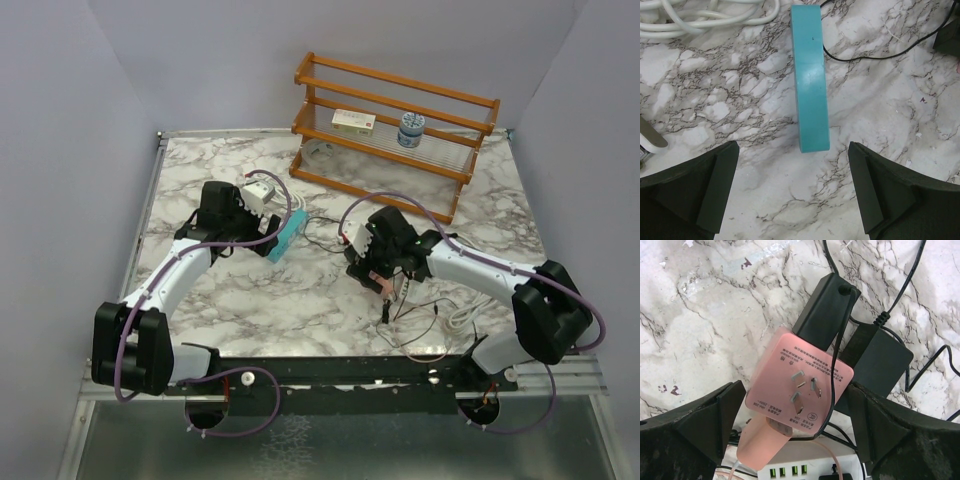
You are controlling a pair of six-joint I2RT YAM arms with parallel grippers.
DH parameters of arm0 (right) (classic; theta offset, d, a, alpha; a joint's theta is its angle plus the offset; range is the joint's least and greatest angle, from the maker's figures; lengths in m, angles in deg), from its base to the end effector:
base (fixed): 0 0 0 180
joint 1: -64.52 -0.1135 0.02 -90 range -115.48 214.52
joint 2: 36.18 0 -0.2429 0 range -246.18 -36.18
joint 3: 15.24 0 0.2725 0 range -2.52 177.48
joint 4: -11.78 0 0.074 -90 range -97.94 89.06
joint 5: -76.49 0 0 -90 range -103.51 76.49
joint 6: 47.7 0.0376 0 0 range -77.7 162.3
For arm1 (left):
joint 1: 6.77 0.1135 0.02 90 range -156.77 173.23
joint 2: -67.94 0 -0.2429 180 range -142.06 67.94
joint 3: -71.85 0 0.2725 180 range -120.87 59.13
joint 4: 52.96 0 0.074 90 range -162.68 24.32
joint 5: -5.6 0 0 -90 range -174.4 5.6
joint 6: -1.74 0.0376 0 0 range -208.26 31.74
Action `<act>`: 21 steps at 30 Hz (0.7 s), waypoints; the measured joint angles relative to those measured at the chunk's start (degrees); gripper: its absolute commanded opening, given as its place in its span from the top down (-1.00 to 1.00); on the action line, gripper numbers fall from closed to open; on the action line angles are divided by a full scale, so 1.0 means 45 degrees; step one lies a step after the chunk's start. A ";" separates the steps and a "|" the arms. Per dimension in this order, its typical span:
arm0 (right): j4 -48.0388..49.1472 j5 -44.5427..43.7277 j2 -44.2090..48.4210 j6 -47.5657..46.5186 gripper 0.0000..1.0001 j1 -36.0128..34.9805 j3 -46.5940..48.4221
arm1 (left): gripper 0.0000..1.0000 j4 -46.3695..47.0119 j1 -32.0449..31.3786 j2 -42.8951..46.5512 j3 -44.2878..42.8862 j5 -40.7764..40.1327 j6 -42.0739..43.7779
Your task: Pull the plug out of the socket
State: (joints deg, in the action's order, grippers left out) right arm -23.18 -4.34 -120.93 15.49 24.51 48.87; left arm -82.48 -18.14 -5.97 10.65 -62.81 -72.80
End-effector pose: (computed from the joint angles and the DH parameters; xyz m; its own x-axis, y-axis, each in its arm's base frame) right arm 0.2378 0.2075 0.1676 -0.2467 -0.7884 -0.5635 -0.9131 0.3839 -0.1375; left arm 0.2906 -0.0725 0.2137 -0.5150 0.3564 -0.7796 0.6098 0.7915 -0.0410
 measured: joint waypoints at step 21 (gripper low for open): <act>0.1486 -0.0170 0.0641 -0.1710 0.92 0.0000 -0.1098 | -0.89 0.0986 0.0005 -0.1345 -0.0146 0.3415 -0.0680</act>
State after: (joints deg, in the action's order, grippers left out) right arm -16.49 -5.10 -118.04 7.80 24.51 43.93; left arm -78.04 -18.12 -12.02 9.99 -47.45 -75.86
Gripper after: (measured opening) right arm 0.643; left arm 0.977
